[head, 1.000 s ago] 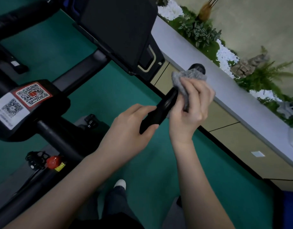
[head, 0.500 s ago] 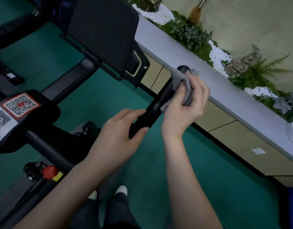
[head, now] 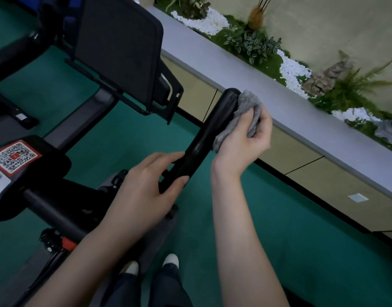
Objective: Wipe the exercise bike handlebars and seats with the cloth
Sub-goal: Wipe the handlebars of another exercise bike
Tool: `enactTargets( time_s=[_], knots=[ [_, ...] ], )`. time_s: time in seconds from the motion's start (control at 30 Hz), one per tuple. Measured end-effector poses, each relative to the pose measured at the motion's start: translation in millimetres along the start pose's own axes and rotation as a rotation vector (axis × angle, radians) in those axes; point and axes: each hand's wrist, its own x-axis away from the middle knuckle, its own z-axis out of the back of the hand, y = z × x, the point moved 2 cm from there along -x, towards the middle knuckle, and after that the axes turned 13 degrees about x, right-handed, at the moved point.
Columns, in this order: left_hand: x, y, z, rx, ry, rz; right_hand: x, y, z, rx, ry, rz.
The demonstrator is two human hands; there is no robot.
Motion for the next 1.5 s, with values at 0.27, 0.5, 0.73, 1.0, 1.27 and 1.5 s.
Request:
enactTargets(
  time_s=[0.27,0.5,0.73,1.0,1.27,1.5],
  knots=[
    [0,1,-1,-0.018,-0.008,-0.008,51,24,23,-0.042,-0.203,-0.222],
    [1,1,-1,-0.016,-0.012,0.003,37,24,11,-0.087,-0.196,-0.316],
    [2,0,-1,-0.023,-0.007,0.008,39,33,16,-0.106,-0.315,-0.413],
    [0,-1,0,-0.024,-0.021,0.007,24,26,17,-0.194,-0.484,-0.653],
    [0,-2,1,-0.002,-0.026,-0.004,-41,-8,-8,-0.165,-0.524,-0.332],
    [-1,-4,1,0.003,-0.029,-0.022,-30,-24,3,0.279,-0.37,0.619]
  ],
)
